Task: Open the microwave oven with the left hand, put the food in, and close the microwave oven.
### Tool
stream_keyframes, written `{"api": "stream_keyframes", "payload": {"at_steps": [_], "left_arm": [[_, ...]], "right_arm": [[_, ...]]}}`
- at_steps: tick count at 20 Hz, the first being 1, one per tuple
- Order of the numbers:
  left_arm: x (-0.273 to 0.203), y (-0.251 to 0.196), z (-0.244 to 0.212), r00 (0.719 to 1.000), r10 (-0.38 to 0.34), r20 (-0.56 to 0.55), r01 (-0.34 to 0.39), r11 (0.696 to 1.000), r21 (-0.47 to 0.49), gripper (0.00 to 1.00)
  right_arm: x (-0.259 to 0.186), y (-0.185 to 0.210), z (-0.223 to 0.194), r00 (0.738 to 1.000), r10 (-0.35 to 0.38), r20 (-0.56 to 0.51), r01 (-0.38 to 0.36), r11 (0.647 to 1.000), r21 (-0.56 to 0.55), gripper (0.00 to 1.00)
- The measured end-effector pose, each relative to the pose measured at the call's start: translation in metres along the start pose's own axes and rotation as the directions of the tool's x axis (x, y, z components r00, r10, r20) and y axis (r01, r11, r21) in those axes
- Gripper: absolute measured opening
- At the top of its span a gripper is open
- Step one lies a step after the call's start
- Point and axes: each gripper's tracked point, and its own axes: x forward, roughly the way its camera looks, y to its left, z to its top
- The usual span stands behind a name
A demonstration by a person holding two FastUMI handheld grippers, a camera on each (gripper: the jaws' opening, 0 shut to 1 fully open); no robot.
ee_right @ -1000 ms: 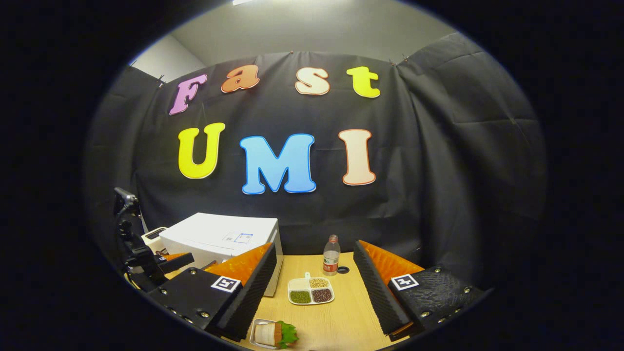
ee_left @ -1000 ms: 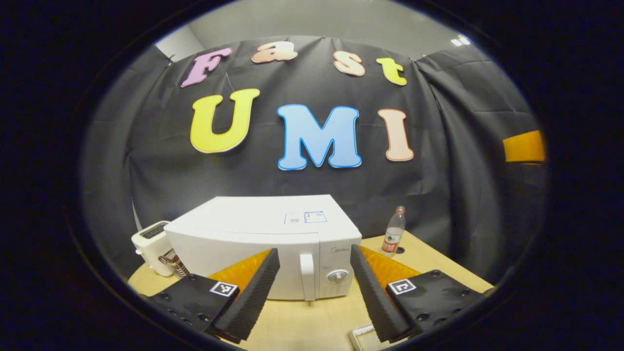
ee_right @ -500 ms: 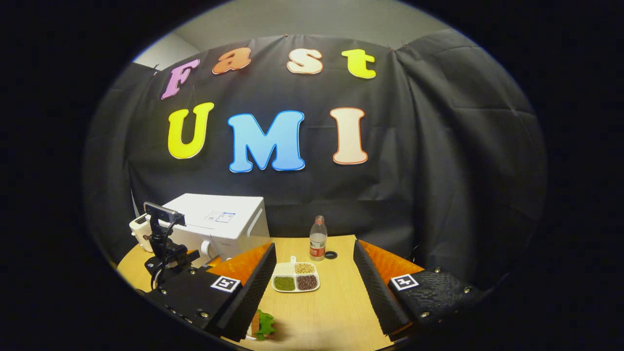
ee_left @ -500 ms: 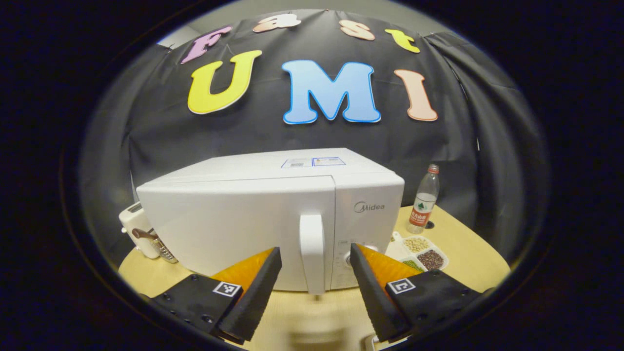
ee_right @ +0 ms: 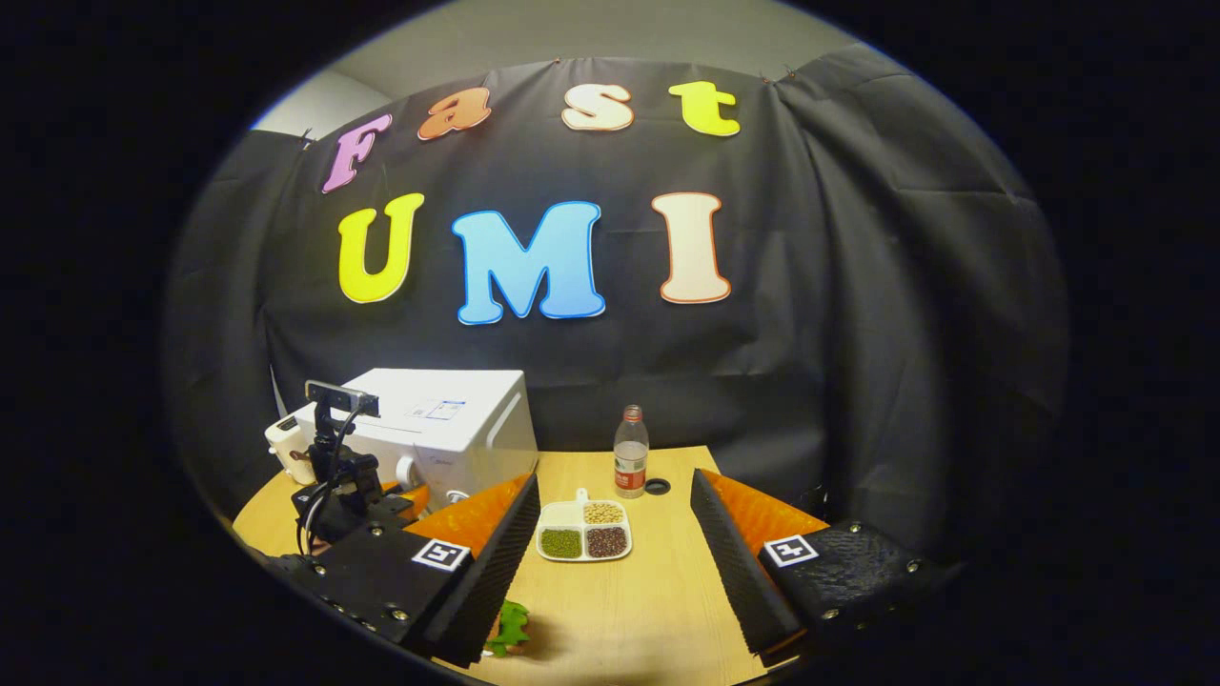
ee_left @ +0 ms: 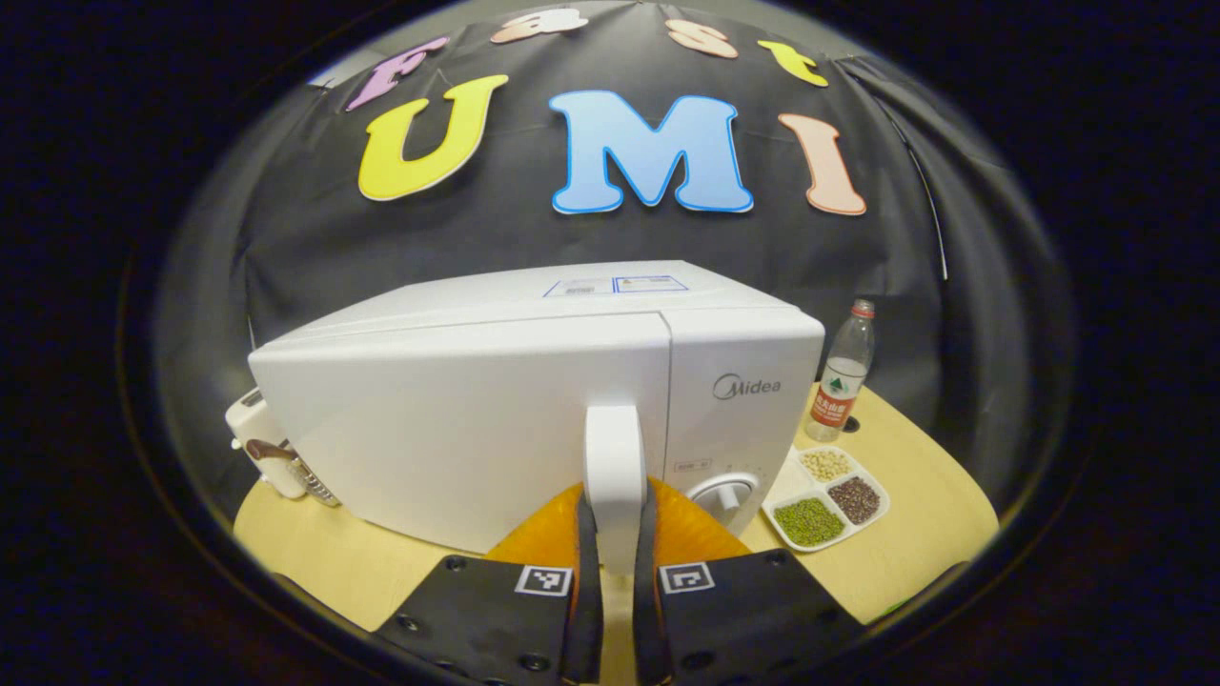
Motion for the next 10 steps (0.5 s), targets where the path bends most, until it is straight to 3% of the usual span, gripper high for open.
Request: {"api": "stream_keyframes", "payload": {"at_steps": [6,8,10], "left_arm": [[-0.009,-0.002,-0.004,0.991,-0.112,-0.068,0.113,0.994,0.01,0.1],[-0.035,0.001,-0.018,0.986,-0.147,-0.083,0.149,0.989,0.019,0.14],[-0.074,0.012,-0.033,0.977,-0.191,-0.093,0.194,0.981,0.014,0.1]], "right_arm": [[-0.014,0.022,0.012,0.998,-0.055,0.023,0.054,0.998,0.025,0.96],[-0.021,0.035,0.013,0.997,-0.068,0.033,0.067,0.997,0.041,0.96],[-0.027,0.047,0.011,0.996,-0.083,0.033,0.082,0.995,0.049,0.96]]}}
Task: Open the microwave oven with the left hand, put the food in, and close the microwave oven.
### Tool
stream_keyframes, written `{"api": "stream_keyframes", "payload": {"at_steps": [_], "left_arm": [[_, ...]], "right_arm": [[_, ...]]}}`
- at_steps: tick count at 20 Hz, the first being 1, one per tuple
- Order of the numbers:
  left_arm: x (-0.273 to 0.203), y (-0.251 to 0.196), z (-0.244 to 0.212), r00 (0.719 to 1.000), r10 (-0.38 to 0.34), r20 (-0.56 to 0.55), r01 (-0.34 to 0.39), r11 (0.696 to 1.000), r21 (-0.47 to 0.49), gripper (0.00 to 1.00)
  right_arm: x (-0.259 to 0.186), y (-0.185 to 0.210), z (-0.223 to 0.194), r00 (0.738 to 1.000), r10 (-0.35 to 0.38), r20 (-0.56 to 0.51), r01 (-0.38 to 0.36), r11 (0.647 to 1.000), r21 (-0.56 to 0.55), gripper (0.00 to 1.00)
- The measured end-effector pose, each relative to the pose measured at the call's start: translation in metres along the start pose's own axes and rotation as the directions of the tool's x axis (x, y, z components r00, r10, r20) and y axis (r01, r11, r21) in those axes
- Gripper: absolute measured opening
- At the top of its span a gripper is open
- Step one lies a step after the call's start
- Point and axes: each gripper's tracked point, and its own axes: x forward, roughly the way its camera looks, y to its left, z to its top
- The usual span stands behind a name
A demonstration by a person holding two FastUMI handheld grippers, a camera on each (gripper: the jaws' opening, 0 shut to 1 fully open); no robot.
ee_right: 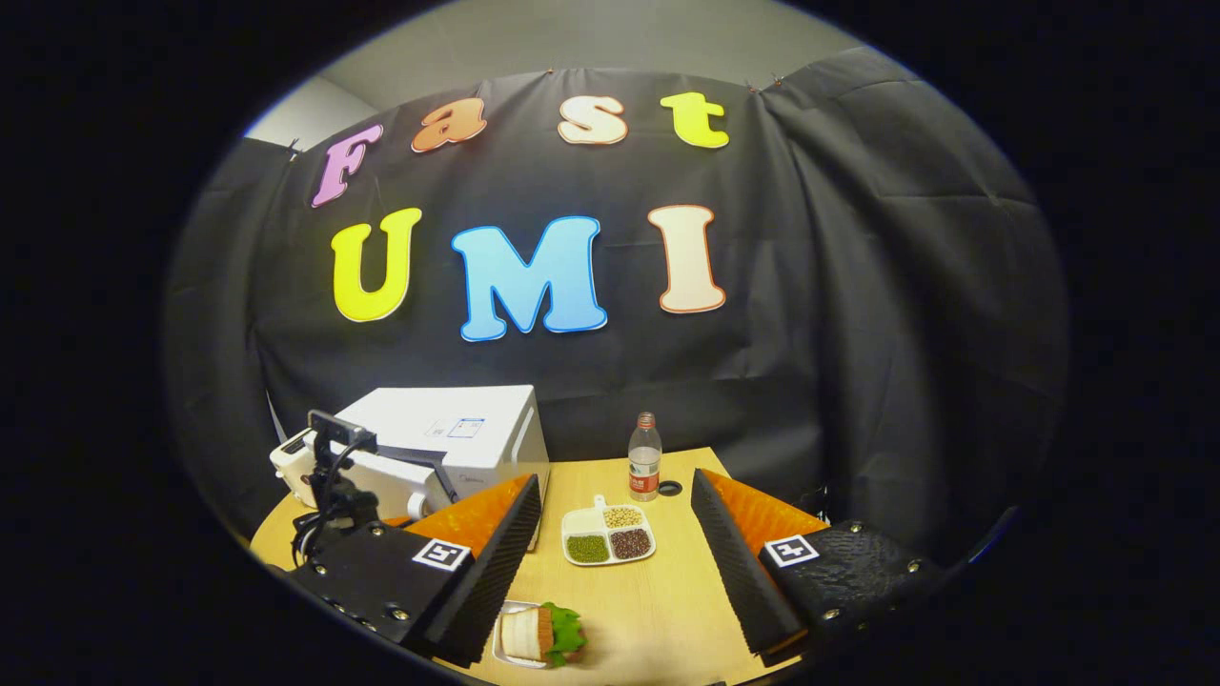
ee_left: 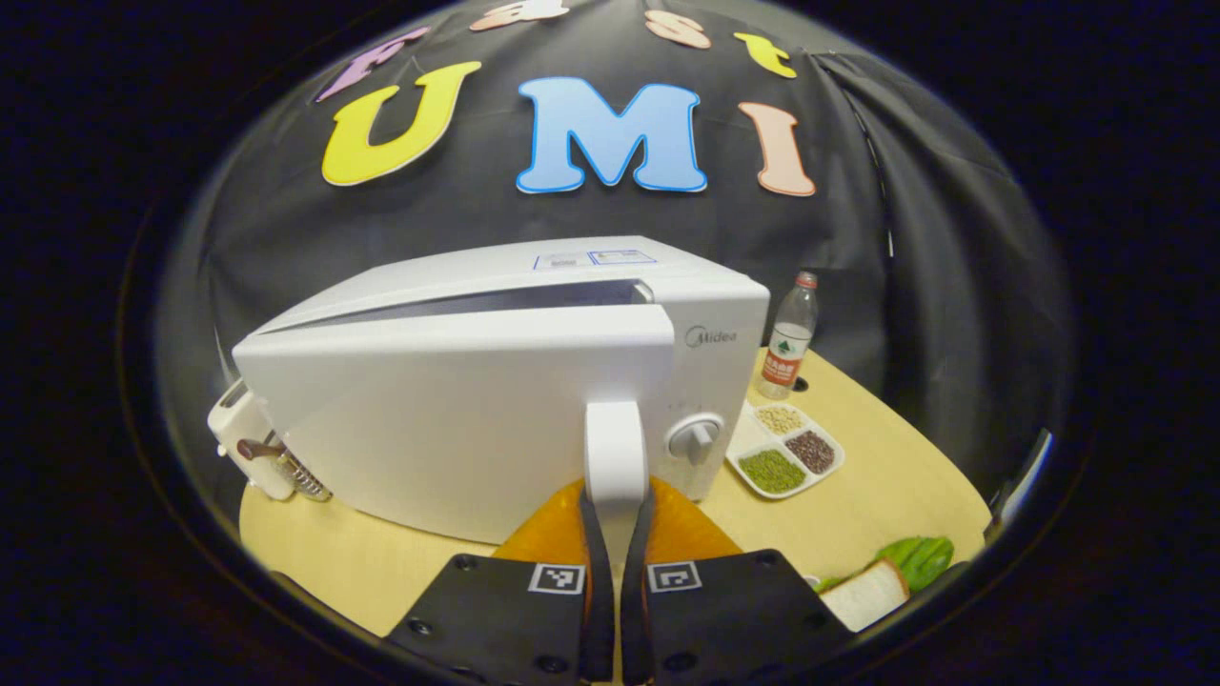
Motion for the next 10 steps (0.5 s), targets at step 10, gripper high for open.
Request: {"api": "stream_keyframes", "payload": {"at_steps": [10], "left_arm": [[-0.138,0.061,-0.075,0.989,-0.14,-0.044,0.141,0.99,0.013,0.1]], "right_arm": [[-0.04,0.085,-0.021,0.999,0.038,-0.005,-0.038,0.999,-0.006,0.96]]}}
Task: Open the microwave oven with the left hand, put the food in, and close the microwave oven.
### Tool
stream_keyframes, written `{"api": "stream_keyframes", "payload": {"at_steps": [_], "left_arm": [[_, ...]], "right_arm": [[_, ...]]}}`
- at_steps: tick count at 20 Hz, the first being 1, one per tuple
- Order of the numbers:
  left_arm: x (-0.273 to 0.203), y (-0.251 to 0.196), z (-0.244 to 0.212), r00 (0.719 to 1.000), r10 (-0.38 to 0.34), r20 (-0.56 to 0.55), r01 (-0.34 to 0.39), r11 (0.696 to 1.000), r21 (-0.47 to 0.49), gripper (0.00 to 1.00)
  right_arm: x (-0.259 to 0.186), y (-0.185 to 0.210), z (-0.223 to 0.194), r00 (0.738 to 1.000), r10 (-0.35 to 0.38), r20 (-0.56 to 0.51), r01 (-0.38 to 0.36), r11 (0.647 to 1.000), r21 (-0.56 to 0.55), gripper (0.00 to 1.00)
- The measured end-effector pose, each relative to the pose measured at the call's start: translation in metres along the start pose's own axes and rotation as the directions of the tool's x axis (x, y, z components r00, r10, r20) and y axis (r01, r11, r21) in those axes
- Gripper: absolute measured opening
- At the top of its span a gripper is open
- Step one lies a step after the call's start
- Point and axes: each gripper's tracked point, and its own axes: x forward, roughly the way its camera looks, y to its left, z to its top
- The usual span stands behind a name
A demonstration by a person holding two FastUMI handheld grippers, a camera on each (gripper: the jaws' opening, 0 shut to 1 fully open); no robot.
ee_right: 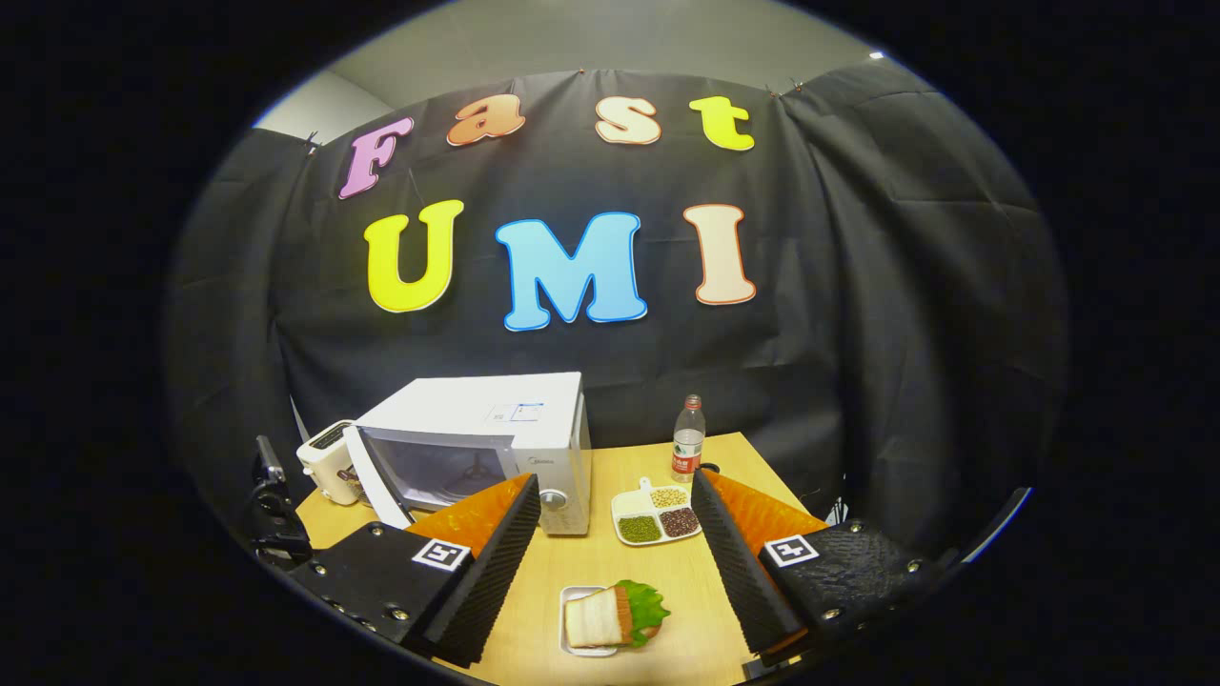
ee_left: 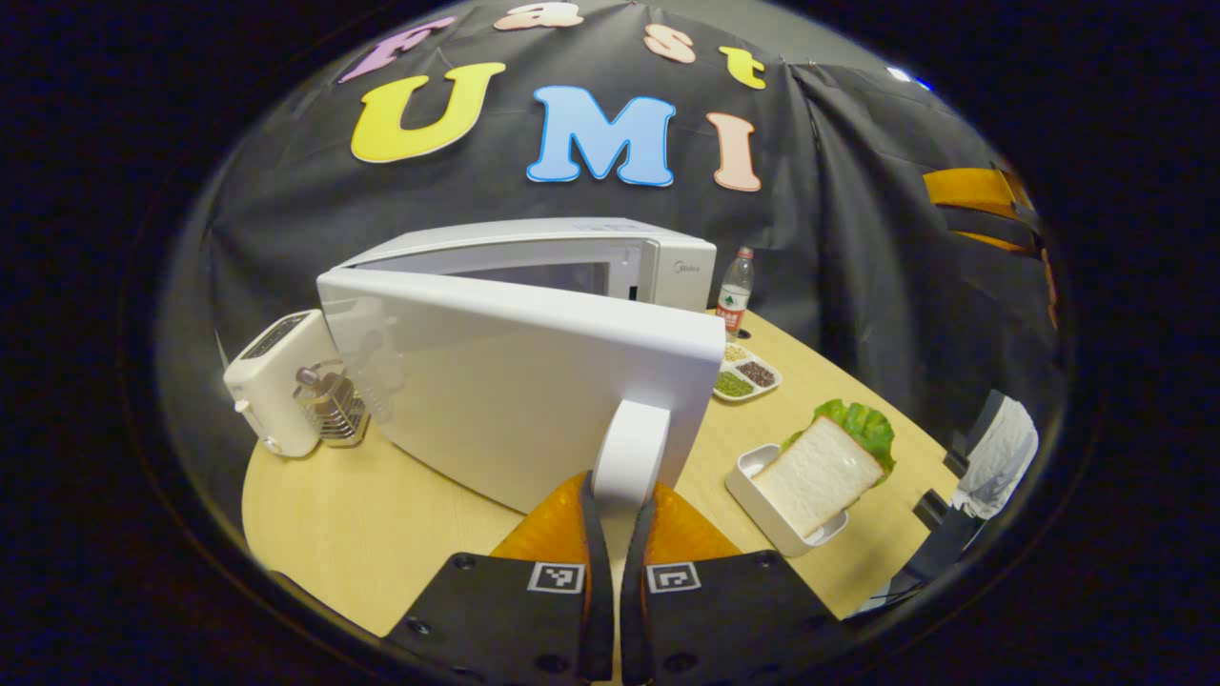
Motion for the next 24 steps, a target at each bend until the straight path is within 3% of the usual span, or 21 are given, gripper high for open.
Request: {"api": "stream_keyframes", "payload": {"at_steps": [4,5,6,7,8,12,21,23,24], "left_arm": [[-0.047,0.036,-0.026,1.0,0.003,-0.013,-0.003,0.999,0.041,0.1],[-0.058,0.047,-0.032,1.0,0.006,-0.014,-0.006,0.999,0.046,0.1],[-0.068,0.059,-0.037,1.0,0.009,-0.011,-0.008,0.999,0.047,0.1],[-0.08,0.071,-0.042,1.0,0.012,-0.004,-0.012,0.999,0.043,0.1],[-0.088,0.085,-0.047,1.0,0.019,0.003,-0.019,0.999,0.032,0.1],[-0.122,0.141,-0.063,0.998,0.065,0.016,-0.065,0.998,0.006,0.09],[-0.153,0.23,-0.074,0.995,0.097,0.028,-0.096,0.995,-0.024,0.08],[-0.157,0.24,-0.075,0.993,0.115,0.037,-0.114,0.993,-0.032,0.12],[-0.158,0.243,-0.075,0.992,0.117,0.042,-0.115,0.992,-0.044,0.09]], "right_arm": [[-0.015,0.027,-0.012,1.0,0.0,-0.001,0.0,1.0,0.011,0.96],[-0.018,0.033,-0.016,1.0,0.003,-0.006,-0.003,1.0,0.013,0.92],[-0.021,0.038,-0.019,1.0,0.004,-0.008,-0.004,1.0,0.013,0.96],[-0.024,0.043,-0.021,1.0,0.004,-0.009,-0.004,1.0,0.01,0.92],[-0.025,0.048,-0.025,1.0,0.005,-0.011,-0.005,1.0,0.006,0.96],[-0.03,0.062,-0.03,1.0,0.012,-0.02,-0.012,1.0,-0.013,0.96],[-0.021,0.095,-0.037,0.997,0.054,-0.052,-0.058,0.995,-0.077,0.96],[-0.019,0.1,-0.039,0.996,0.065,-0.064,-0.071,0.994,-0.082,0.96],[-0.018,0.101,-0.042,0.995,0.067,-0.072,-0.073,0.994,-0.081,0.96]]}}
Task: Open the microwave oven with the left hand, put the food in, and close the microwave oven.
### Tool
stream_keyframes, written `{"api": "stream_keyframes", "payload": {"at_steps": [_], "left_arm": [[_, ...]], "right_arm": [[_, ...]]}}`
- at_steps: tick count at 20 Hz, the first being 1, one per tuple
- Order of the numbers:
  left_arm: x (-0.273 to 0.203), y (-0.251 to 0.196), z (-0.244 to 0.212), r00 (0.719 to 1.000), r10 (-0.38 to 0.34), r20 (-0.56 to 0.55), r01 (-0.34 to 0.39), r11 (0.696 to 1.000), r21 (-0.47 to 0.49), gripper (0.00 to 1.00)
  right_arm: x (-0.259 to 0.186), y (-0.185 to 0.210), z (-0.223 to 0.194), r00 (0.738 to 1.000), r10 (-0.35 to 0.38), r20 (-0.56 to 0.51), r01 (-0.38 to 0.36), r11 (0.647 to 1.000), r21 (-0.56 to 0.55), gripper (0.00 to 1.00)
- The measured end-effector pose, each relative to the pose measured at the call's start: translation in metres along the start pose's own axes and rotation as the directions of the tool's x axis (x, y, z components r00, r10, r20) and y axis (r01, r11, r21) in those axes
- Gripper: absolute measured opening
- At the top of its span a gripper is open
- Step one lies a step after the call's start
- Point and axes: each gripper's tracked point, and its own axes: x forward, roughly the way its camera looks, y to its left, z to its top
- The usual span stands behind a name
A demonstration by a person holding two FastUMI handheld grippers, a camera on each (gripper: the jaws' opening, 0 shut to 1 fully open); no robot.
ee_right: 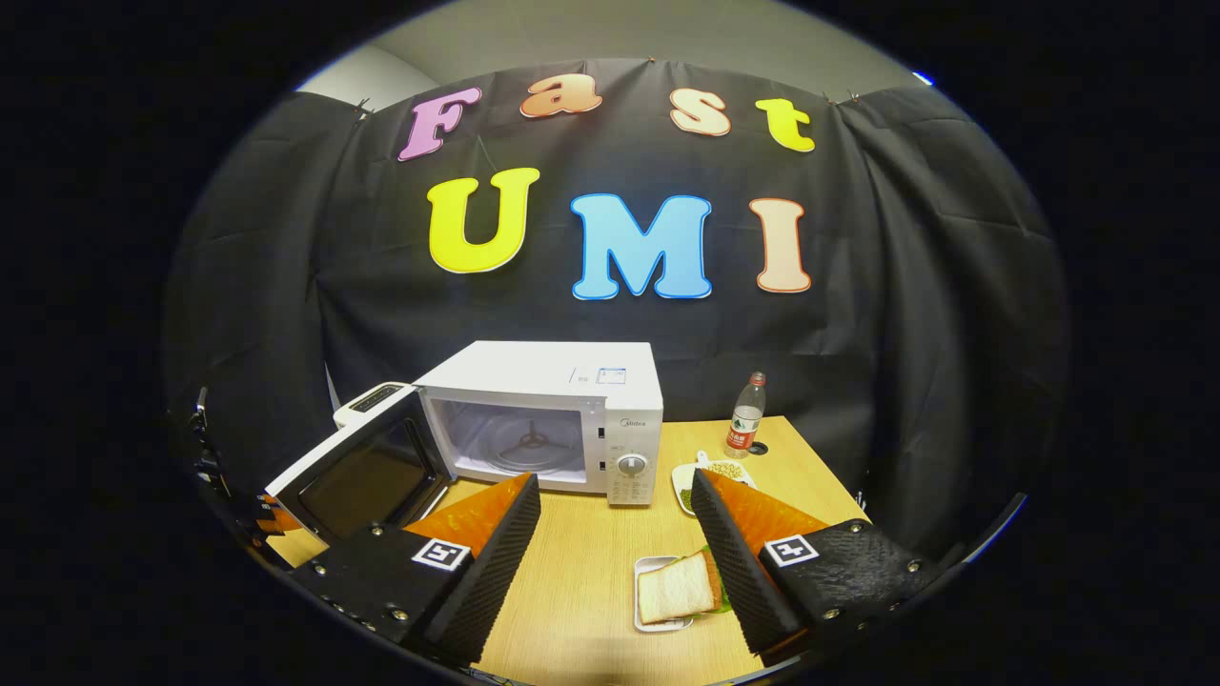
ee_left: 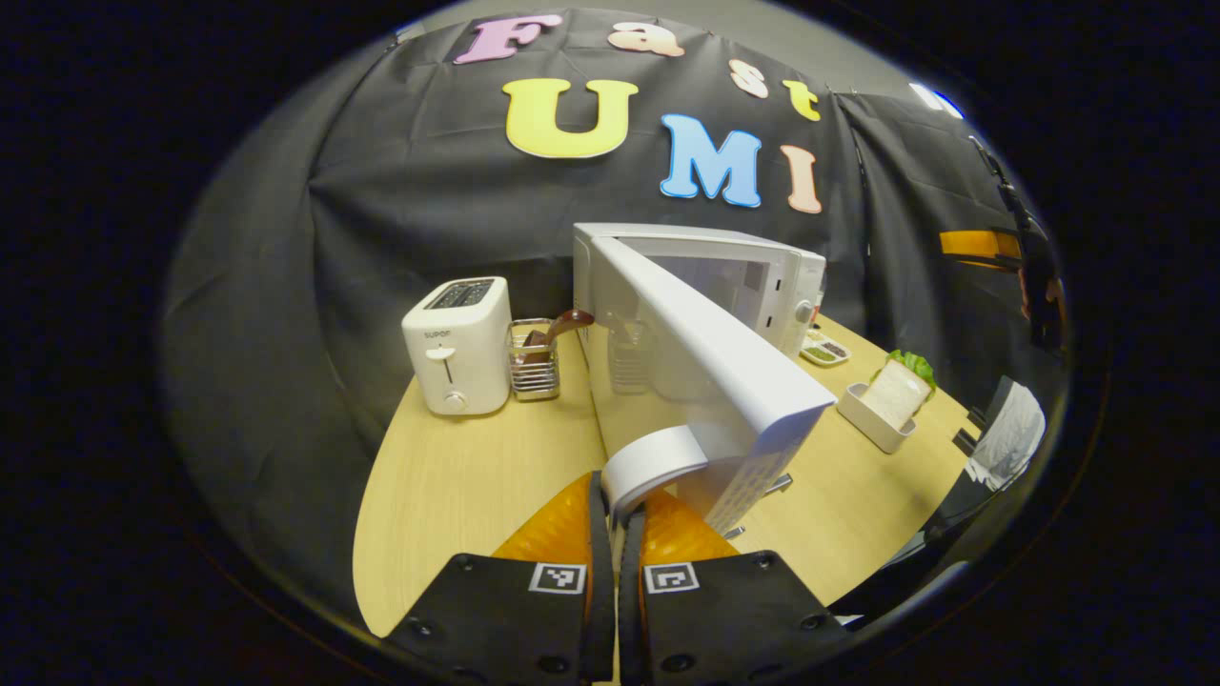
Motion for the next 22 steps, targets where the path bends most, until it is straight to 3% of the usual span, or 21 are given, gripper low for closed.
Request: {"api": "stream_keyframes", "payload": {"at_steps": [8,10,11,12,13,16,18,20,22], "left_arm": [[-0.006,0.004,-0.001,1.0,-0.015,0.007,0.015,1.0,-0.017,0.11],[-0.009,0.008,-0.006,1.0,0.005,0.019,-0.005,1.0,-0.017,0.19],[-0.018,0.01,-0.006,0.999,0.02,0.033,-0.02,1.0,-0.014,0.36],[-0.03,0.011,-0.003,0.999,0.033,0.037,-0.033,0.999,-0.017,0.43],[-0.04,0.012,0.0,0.997,0.055,0.047,-0.054,0.998,-0.016,0.44],[-0.072,0.011,0.045,0.981,0.134,0.141,-0.132,0.991,-0.024,0.31],[-0.092,0.004,0.096,0.954,0.177,0.24,-0.167,0.984,-0.061,0.48],[-0.107,-0.021,0.145,0.926,0.167,0.339,-0.133,0.984,-0.121,0.61],[-0.108,-0.038,0.189,0.891,0.179,0.417,-0.133,0.981,-0.138,0.96]], "right_arm": [[0.004,-0.009,-0.017,0.998,-0.004,-0.058,0.006,1.0,0.024,0.97],[0.004,-0.017,-0.024,0.998,-0.002,-0.07,0.004,0.999,0.037,0.96],[0.005,-0.025,-0.029,0.997,-0.01,-0.08,0.013,0.999,0.039,0.96],[0.005,-0.035,-0.036,0.995,-0.025,-0.093,0.028,0.999,0.037,0.97],[0.006,-0.046,-0.043,0.993,-0.038,-0.11,0.042,0.998,0.035,0.96],[0.012,-0.071,-0.083,0.975,-0.046,-0.217,0.06,0.996,0.061,0.96],[0.016,-0.083,-0.116,0.951,-0.032,-0.308,0.068,0.992,0.106,0.96],[0.019,-0.092,-0.143,0.927,-0.025,-0.373,0.085,0.986,0.144,0.96],[0.02,-0.102,-0.168,0.908,-0.023,-0.419,0.103,0.98,0.17,0.97]]}}
